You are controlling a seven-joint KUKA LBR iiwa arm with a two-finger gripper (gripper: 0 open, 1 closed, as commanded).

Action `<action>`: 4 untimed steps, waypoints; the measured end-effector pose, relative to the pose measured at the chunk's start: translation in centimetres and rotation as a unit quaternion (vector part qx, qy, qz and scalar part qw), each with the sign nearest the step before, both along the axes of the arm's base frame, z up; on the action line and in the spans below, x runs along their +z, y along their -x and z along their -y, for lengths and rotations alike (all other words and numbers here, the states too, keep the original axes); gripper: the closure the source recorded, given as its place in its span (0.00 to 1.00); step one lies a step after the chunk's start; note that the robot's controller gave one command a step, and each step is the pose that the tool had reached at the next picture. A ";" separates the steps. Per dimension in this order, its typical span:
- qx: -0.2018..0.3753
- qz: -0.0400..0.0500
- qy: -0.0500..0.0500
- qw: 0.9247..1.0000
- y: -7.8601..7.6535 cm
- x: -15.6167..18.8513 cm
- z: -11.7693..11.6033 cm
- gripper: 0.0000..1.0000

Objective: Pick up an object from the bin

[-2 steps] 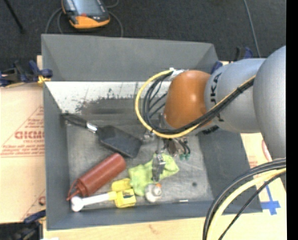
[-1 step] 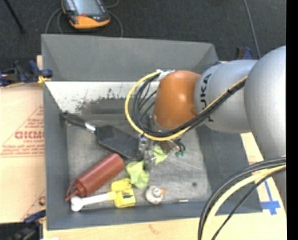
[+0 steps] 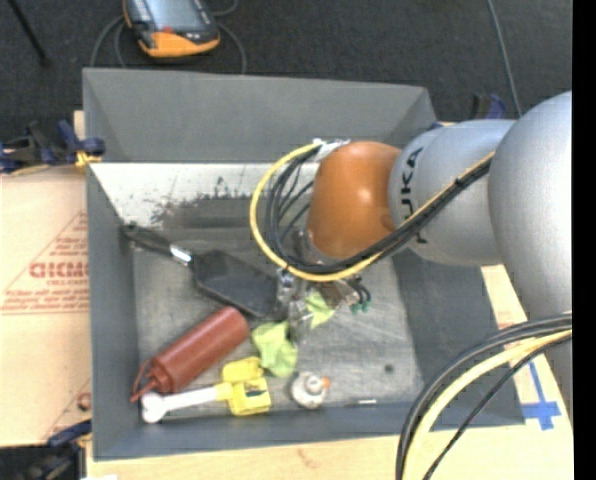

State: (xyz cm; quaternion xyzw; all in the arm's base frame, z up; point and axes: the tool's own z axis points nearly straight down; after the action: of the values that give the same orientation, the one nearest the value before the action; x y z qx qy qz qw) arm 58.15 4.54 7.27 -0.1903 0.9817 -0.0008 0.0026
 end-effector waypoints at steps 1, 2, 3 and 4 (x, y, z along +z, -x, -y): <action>0.050 -0.002 0.000 0.999 0.2 19.3 2.0 1.00; 0.051 0.001 0.000 0.999 0.1 20.4 2.1 1.00; 0.068 -0.001 -0.001 0.998 1.4 11.7 2.1 0.00; 0.068 -0.001 -0.001 0.998 1.3 11.8 2.1 0.00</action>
Offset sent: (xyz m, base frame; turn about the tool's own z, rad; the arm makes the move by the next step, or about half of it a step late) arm 0.0000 0.0000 0.0000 0.0000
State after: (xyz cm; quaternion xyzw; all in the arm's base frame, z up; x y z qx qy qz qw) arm 56.84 2.41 19.04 -0.2564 0.9666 0.0004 0.0023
